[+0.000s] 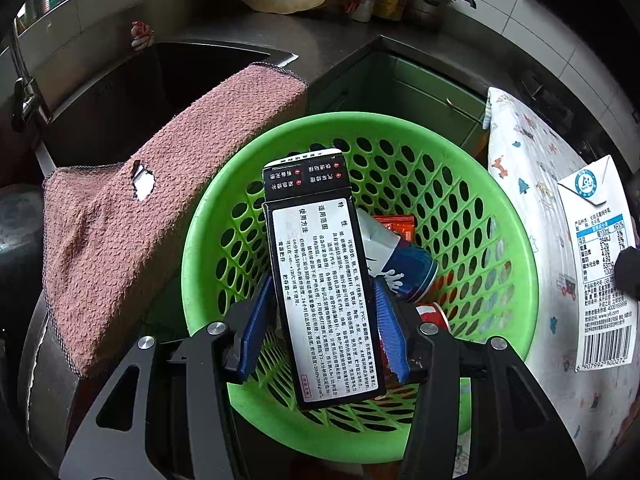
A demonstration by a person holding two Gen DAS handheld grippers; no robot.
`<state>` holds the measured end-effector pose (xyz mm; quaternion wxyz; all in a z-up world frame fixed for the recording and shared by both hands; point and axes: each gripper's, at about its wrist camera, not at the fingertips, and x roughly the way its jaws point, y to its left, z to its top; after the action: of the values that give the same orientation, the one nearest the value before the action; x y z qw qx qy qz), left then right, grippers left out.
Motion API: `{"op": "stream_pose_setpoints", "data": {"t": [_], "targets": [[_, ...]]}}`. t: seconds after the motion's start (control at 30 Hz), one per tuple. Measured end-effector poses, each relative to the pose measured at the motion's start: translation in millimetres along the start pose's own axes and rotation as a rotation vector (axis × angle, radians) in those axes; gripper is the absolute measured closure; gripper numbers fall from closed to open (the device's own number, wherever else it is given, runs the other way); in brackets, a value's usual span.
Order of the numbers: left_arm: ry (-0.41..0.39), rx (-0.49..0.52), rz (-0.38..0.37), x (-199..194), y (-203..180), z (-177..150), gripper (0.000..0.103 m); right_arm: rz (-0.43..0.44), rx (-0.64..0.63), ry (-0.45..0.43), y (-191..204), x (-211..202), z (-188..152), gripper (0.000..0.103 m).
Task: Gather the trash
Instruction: 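Carry the black box over the green basket with the left gripper and release, then lower the milk carton into the basket and open the right gripper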
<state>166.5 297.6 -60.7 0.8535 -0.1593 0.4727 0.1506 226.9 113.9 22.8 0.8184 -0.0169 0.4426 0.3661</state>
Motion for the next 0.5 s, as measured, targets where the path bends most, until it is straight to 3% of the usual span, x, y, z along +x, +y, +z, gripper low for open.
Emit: {"op": "stream_pose_setpoints", "data": {"t": [0.17, 0.5], "targets": [[0.003, -0.016, -0.005, 0, 6, -1, 0.052, 0.026, 0.009, 0.009, 7, 16, 3, 0.039], [-0.028, -0.045, -0.006, -15, 23, -6, 0.038, 0.073, 0.038, 0.033, 17, 47, 11, 0.039]]}}
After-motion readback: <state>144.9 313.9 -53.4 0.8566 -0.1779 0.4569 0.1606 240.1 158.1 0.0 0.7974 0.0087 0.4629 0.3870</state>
